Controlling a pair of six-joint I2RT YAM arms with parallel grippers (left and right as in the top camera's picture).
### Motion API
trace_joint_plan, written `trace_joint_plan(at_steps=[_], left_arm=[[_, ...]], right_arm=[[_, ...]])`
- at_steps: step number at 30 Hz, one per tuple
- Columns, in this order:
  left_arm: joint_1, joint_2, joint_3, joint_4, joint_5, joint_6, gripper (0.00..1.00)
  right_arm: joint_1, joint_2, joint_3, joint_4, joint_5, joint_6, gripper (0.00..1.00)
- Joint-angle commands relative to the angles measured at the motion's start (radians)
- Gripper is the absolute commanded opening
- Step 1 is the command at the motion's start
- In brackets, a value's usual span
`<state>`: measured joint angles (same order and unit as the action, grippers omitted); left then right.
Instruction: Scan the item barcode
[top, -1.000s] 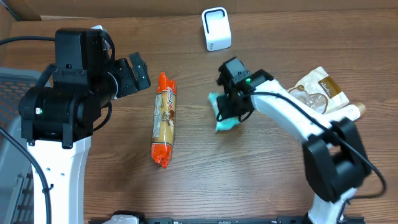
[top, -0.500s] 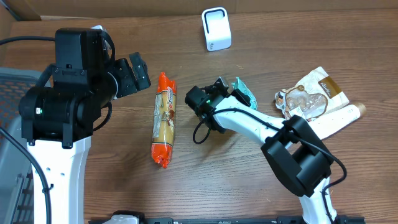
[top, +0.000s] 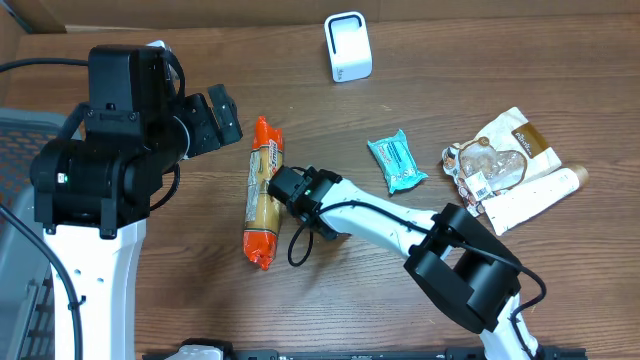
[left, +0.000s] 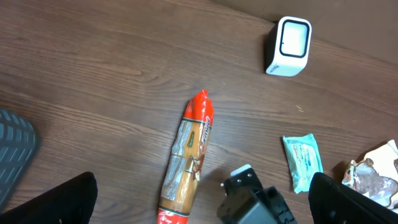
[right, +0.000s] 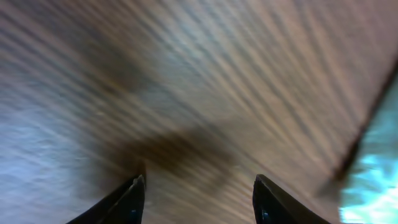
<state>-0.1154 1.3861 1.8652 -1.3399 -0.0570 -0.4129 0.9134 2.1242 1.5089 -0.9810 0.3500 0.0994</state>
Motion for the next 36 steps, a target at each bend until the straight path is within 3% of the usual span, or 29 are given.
trace_joint_plan(at_steps=[1,5,14,22,26,33,36], left_arm=[[0.004,0.002,0.016,0.002,-0.005,-0.006,0.99],[0.004,0.002,0.016,0.002,-0.005,-0.006,1.00],[0.004,0.002,0.016,0.002,-0.005,-0.006,0.99],[0.004,0.002,0.016,0.002,-0.005,-0.006,1.00],[0.004,0.002,0.016,0.002,-0.005,-0.006,1.00],[0.004,0.002,0.016,0.002,-0.005,-0.006,0.99],[0.004,0.002,0.016,0.002,-0.005,-0.006,1.00]], right_arm=[[-0.039,-0.021,0.029,0.002,-0.135,0.026,0.61],[-0.123,-0.040,0.047,-0.002,-0.087,-0.066,0.70],[-0.259,-0.035,0.038,0.019,0.005,-0.233,0.67],[-0.256,-0.077,0.070,0.012,0.042,-0.209,0.66],[-0.263,-0.089,0.068,0.042,0.196,-0.239,0.66],[-0.363,-0.064,0.061,0.060,0.093,-0.351,0.61],[-0.402,-0.043,0.061,0.056,-0.034,-0.390,0.54]])
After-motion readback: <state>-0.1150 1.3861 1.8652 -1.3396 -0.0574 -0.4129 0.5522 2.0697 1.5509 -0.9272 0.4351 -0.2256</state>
